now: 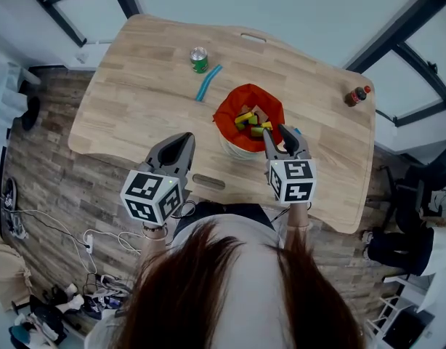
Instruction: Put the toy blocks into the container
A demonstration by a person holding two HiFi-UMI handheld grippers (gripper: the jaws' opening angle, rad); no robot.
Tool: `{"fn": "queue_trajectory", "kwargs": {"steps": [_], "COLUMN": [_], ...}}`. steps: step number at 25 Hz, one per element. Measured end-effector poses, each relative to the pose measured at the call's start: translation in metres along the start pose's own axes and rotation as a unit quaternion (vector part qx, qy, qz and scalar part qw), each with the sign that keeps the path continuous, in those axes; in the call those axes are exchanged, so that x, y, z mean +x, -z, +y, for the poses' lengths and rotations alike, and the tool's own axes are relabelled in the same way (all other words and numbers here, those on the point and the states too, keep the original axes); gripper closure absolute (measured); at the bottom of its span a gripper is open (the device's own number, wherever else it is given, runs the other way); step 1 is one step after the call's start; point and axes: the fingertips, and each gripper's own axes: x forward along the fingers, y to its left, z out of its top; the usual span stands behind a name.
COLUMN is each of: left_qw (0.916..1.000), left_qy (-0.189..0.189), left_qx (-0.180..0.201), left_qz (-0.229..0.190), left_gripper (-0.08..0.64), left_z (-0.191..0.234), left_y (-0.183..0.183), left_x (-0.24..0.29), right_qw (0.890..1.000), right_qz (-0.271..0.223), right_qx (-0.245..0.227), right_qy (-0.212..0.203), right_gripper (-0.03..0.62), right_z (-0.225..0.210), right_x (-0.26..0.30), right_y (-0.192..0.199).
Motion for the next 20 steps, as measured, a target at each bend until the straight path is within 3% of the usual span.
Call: {"fn": "queue_trajectory", "kwargs": {"steps": [12,20], "left_qw": [0.9999,0.9995], "left_qy": [0.011,0.028], "left_qx": [0.008,0.015], "left_qz": [0.007,0.009], "left_gripper": [0.551,0.551], "left_z": [-0.005,-0.017], "left_y": [0.001,-0.001], "left_x": [0.008,0.015], "right_qw": [1.000,0.999], "right_qz": [-0.014,-0.021], "right_qx": [0.006,0.010], "right_qy": [0.011,0.043], "right_gripper": [0.445,0.517], "right_z": [-0.007,-0.023], "right_x": [-0.009,-0.023], "right_y": [0.000,0.002]}}
